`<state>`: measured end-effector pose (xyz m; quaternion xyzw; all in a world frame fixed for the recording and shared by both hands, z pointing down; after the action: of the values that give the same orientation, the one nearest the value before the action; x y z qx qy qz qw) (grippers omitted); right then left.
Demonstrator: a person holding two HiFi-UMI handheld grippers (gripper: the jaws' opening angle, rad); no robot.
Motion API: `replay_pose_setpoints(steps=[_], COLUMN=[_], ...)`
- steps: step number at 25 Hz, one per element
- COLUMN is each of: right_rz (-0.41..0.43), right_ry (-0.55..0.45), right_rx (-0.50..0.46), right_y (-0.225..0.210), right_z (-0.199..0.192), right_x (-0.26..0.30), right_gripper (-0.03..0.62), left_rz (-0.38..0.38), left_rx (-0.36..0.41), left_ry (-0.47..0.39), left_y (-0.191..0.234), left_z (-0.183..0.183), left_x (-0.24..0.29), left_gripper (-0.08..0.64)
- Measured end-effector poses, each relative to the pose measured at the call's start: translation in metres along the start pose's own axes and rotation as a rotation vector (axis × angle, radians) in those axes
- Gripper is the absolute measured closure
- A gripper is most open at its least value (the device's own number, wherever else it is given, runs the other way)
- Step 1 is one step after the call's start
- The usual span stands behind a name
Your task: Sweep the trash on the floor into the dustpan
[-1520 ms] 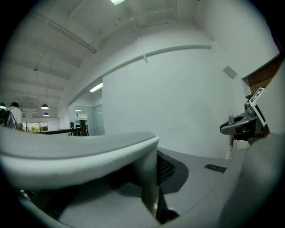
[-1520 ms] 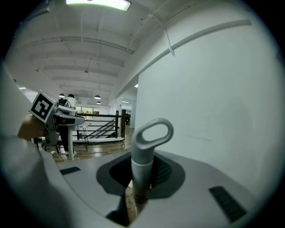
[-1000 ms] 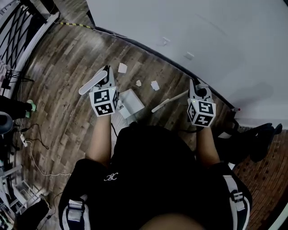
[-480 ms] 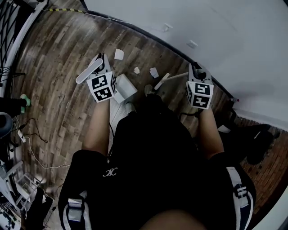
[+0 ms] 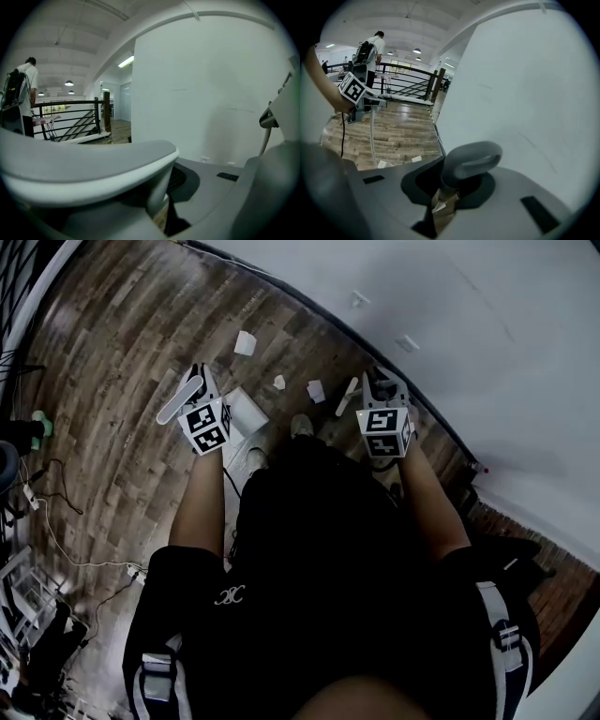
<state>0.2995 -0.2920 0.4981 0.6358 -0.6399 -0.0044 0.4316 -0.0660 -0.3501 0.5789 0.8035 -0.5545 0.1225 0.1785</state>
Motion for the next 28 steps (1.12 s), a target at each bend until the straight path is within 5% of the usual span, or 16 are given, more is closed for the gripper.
replay_pose_setpoints(steps=[8, 19, 23, 28], right_rz=[0.202, 0.477, 0.676, 0.927], right_ry=[-0.094, -0.249, -0.337, -0.45], right_rx=[-0.054, -0.052, -0.035, -0.159], right_y=[0.038, 0.14, 0.181, 0.229], right_z=[0.054, 0.133, 0.16, 0.175], right_x=[0.064, 0.056, 0.029, -0.024], right_gripper=[0.526, 0.528, 0.526, 0.528], left_rz=[0.135, 0.129, 0.114, 0.102], left_rx=[-0.078, -0.029, -0.03, -0.047], left_ry=[0.007, -0.029, -0.045, -0.054], left_y=[0.022, 0.015, 0.018, 0.029], left_z=[-0.04, -0.056, -0.058, -0.06], left_x=[-0.01, -0.028, -0.038, -0.046], left_gripper=[0.515, 0.516, 0.515, 0.515])
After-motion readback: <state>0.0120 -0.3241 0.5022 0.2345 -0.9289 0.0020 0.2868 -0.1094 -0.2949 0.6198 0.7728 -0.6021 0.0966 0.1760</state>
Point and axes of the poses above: the fingertips, and each gripper's own axes: x forward along the fingers, y to its left, z out of its top, the point moved 5 cm from there along -x, backward along the fingers, and after that the axes turned 13 degrees about -z, right-handed, at the moved point
